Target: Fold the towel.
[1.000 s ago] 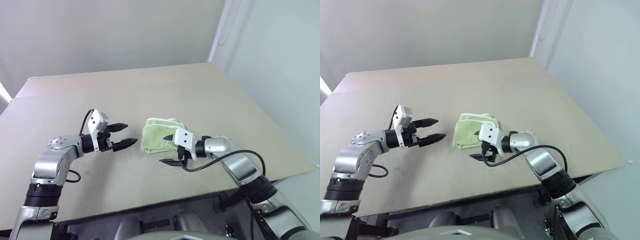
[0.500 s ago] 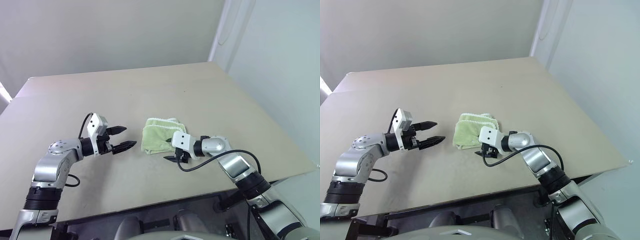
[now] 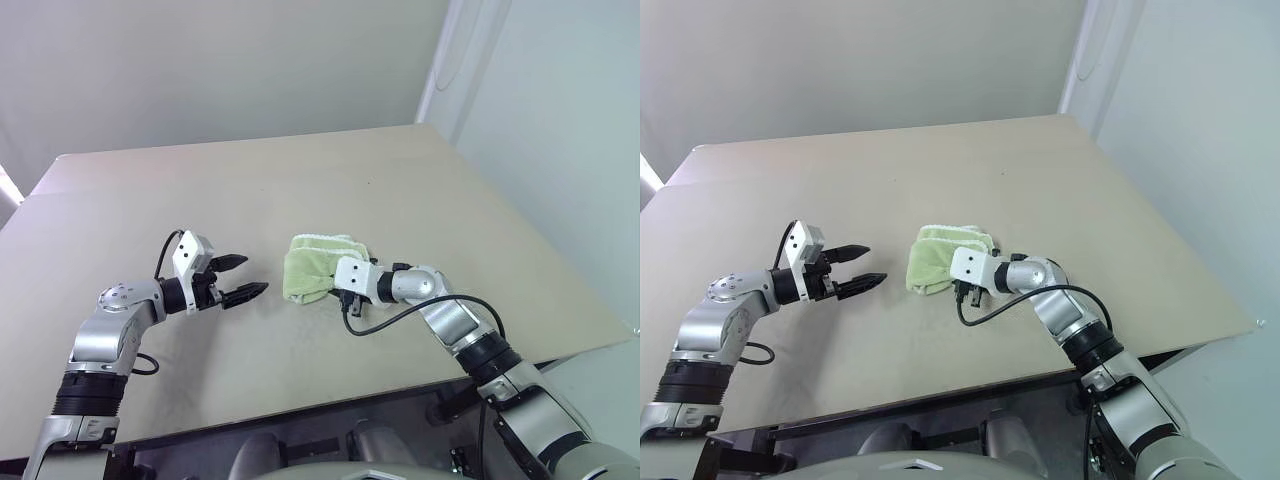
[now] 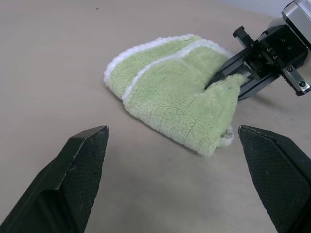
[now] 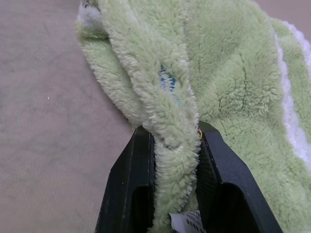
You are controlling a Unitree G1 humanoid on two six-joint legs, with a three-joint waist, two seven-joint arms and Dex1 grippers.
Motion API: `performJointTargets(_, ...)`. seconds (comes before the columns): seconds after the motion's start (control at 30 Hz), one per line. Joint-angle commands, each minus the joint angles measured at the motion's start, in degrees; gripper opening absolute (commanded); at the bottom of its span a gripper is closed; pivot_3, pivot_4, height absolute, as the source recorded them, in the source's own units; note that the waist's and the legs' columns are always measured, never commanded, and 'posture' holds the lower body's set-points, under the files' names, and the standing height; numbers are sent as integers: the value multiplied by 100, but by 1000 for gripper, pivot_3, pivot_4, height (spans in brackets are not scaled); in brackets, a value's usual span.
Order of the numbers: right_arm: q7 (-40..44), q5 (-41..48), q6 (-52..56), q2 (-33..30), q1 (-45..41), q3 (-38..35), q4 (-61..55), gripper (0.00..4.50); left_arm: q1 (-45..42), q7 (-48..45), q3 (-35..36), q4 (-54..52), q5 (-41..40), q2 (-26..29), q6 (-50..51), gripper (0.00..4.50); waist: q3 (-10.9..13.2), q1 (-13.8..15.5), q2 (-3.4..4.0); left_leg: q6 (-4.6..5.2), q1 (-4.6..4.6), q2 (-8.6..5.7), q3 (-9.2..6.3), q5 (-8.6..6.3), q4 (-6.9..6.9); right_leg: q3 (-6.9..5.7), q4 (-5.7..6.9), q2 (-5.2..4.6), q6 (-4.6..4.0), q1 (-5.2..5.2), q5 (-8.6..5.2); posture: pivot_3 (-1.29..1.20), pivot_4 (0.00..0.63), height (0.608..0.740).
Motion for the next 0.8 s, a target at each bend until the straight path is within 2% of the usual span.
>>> performJointTargets(0.03,-128,-174,-89,8,-118,-31,27,1088,-156,54,55,-1,39,-16,-144,4500,0,0,0,0,0,0,0,0,0,0,0,0,0,0,0,0,0,740)
performJointTargets(0.1,-176,-148,-137,76,-131,-97,33,1088,-160,69,67,0,25,-29,-141,4500,0,1,0,0,-1,0,0,0,0,0,0,0,0,0,0,0,0,740)
performJointTargets(0.2,-125,-56,-91,135,-126,-155,-31,153,-162,76,76,-15,24,-41,-131,4500,0,-3,0,0,-1,0,0,0,0,0,0,0,0,0,0,0,0,740)
performJointTargets(0.23,-122,-47,-69,147,-122,-166,-49,32,-162,77,79,-19,27,-44,-127,4500,0,-3,0,0,-1,0,0,0,0,0,1,0,0,-1,0,0,0,740)
performJointTargets(0.33,-100,76,37,208,-115,-260,-113,32,-177,78,78,-13,35,-47,-118,4500,0,-5,0,0,-1,0,-1,0,0,1,1,1,0,-1,0,0,0,740)
performJointTargets(0.6,315,1617,1230,458,-73,-1271,-1137,32,-234,87,75,9,50,-22,-75,4500,1,3,2,0,-6,0,-2,0,-2,0,0,0,0,-3,1,0,0,740)
performJointTargets(0.8,139,2191,1887,463,-275,-1812,-1334,32,-331,106,60,46,65,-38,-54,4500,2,5,3,0,-7,0,-1,0,-4,0,-1,0,0,-5,0,0,0,740)
